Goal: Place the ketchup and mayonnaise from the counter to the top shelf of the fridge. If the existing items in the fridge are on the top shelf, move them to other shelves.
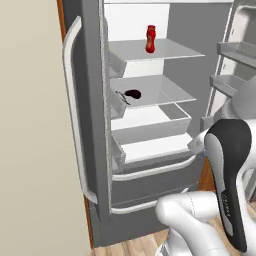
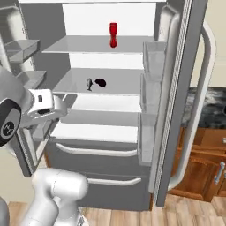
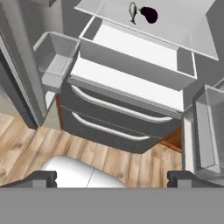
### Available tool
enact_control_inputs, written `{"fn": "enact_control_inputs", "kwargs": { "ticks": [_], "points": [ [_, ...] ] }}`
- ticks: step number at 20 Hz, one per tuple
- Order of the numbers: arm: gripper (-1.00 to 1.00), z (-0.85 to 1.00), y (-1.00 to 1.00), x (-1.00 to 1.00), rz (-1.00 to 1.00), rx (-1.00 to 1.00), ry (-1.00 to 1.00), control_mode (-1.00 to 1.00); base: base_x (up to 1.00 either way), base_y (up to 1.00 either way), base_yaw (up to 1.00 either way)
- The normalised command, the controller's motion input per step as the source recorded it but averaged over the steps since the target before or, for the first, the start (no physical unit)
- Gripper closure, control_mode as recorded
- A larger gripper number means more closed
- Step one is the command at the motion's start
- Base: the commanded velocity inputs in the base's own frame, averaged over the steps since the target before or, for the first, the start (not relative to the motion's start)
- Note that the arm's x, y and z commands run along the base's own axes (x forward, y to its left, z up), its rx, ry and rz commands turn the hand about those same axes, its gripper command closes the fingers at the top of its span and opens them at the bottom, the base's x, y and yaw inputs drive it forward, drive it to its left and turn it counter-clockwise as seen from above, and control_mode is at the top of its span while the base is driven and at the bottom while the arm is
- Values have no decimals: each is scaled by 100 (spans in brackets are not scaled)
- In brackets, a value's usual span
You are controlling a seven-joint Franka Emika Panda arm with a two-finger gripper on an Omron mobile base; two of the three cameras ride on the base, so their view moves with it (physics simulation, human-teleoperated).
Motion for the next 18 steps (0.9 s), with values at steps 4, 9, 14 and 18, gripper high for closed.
{"fn": "enact_control_inputs", "kwargs": {
  "ticks": [4, 9, 14, 18],
  "points": [
    [-100, 0, 0, 0, 0, 0, 0, 100, -100, -42, 0],
    [-100, 0, 0, 0, 0, 0, 0, 100, -100, -91, -12],
    [-100, 0, 0, 0, 0, 0, 0, 100, -9, -100, -23],
    [-100, 0, 0, 0, 0, 0, 0, 100, 64, -100, -17]
  ]
}}
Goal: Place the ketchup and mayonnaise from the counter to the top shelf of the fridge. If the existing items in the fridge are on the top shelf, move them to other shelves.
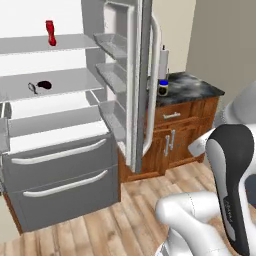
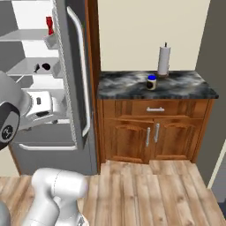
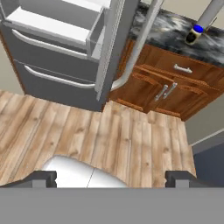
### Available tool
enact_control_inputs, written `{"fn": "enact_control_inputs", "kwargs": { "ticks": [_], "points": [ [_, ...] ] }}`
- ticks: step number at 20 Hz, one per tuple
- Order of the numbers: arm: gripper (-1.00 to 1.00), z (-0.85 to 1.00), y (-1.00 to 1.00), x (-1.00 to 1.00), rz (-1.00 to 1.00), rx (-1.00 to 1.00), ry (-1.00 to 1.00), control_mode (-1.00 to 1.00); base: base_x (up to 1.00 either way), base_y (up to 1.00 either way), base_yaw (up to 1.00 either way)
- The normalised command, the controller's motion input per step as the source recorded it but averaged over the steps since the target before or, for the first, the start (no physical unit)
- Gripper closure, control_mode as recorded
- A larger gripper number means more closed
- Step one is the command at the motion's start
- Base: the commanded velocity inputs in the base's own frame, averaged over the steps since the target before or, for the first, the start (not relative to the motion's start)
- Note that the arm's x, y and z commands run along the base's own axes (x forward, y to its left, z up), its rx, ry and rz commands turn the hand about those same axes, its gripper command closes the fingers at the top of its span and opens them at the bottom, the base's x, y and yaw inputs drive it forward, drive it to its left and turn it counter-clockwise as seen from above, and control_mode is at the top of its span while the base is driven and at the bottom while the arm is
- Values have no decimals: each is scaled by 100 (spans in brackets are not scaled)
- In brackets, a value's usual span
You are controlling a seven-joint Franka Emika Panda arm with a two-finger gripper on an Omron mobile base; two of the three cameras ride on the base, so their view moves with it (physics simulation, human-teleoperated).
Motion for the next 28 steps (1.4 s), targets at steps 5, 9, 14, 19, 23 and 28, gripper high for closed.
{"fn": "enact_control_inputs", "kwargs": {
  "ticks": [5, 9, 14, 19, 23, 28],
  "points": [
    [-100, 0, 0, 0, 0, 0, 0, 100, 99, -100, -3],
    [-100, 0, 0, 0, 0, 0, 0, 100, 100, -84, 11],
    [-100, 0, 0, 0, 0, 0, 0, 100, 100, -82, 23],
    [-100, 0, 0, 0, 0, 0, 0, 100, 100, -68, 20],
    [-100, 0, 0, 0, 0, 0, 0, 100, 100, -32, 9],
    [-100, 0, 0, 0, 0, 0, 0, 100, 99, 16, -1]
  ]
}}
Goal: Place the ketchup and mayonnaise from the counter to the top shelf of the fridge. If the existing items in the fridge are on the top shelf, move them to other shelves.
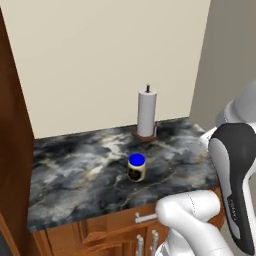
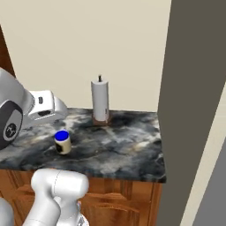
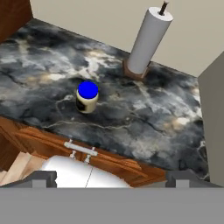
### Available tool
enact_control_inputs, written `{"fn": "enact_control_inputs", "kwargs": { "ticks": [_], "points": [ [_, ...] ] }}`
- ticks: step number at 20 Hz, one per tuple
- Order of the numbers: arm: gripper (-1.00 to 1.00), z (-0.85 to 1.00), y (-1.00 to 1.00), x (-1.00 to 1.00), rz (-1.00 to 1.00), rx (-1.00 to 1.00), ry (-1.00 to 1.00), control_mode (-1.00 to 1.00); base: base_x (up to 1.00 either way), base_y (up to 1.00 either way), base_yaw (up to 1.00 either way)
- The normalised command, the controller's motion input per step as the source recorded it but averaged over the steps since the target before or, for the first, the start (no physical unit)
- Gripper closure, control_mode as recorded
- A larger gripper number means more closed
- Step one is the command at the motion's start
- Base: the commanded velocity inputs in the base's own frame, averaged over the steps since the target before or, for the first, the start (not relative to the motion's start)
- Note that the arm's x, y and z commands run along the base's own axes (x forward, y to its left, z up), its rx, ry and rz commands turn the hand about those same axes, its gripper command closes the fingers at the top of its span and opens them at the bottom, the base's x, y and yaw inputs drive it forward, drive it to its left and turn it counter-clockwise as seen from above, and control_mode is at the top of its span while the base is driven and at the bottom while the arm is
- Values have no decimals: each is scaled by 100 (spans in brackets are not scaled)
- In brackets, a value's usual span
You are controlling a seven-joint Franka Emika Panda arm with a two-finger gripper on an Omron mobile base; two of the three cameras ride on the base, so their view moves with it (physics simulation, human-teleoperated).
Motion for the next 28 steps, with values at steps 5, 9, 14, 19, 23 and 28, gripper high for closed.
{"fn": "enact_control_inputs", "kwargs": {
  "ticks": [5, 9, 14, 19, 23, 28],
  "points": [
    [-100, 0, 0, 0, 0, 0, 0, 100, 42, 62, -16],
    [-100, 0, 0, 0, 0, 0, 0, 100, 0, 14, -13],
    [-100, 0, 0, 0, 0, 0, 0, 100, -13, 56, -8],
    [-100, 0, 0, 0, 0, 0, 0, 100, 25, 31, 0],
    [-100, 0, 0, 0, 0, 0, 0, 100, 84, 11, 2],
    [-100, 0, 0, 0, 0, 0, 0, 100, 64, -15, 9]
  ]
}}
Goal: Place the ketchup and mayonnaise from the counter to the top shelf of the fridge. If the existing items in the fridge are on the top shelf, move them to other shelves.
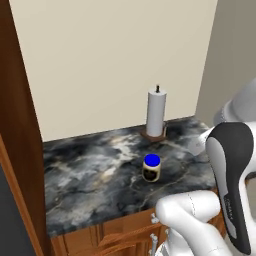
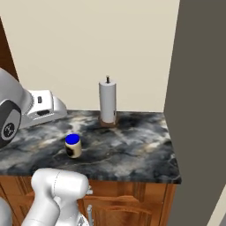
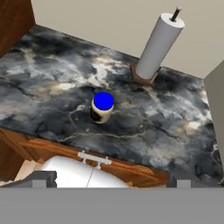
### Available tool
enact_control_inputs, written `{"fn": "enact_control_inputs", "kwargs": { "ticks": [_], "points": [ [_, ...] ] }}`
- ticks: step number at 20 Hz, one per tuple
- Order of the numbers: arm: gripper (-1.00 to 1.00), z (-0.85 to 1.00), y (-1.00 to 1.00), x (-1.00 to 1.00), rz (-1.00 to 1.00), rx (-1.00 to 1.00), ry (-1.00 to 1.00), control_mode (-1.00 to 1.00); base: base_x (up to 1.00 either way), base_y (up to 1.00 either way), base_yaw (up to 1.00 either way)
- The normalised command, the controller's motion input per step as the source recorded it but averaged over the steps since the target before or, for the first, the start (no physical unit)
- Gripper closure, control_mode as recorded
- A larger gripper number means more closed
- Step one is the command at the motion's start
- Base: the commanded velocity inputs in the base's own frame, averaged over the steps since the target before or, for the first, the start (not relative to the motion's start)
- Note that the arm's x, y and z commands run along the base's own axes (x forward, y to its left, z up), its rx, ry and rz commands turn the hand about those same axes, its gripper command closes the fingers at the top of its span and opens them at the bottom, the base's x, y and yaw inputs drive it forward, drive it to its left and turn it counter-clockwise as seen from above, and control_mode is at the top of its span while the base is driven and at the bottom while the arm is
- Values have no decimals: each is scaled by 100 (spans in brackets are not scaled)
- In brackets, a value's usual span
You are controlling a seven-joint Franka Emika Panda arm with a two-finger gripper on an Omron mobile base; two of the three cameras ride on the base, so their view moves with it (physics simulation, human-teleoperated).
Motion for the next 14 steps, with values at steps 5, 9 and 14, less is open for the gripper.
{"fn": "enact_control_inputs", "kwargs": {
  "ticks": [5, 9, 14],
  "points": [
    [-100, 0, -18, 43, 9, 2, 0, -100, 12, -7, 4],
    [-100, -13, -51, 100, 23, 4, 0, -100, 0, 0, 0],
    [-100, -24, -23, 84, 30, 0, 6, -100, 0, 0, 0]
  ]
}}
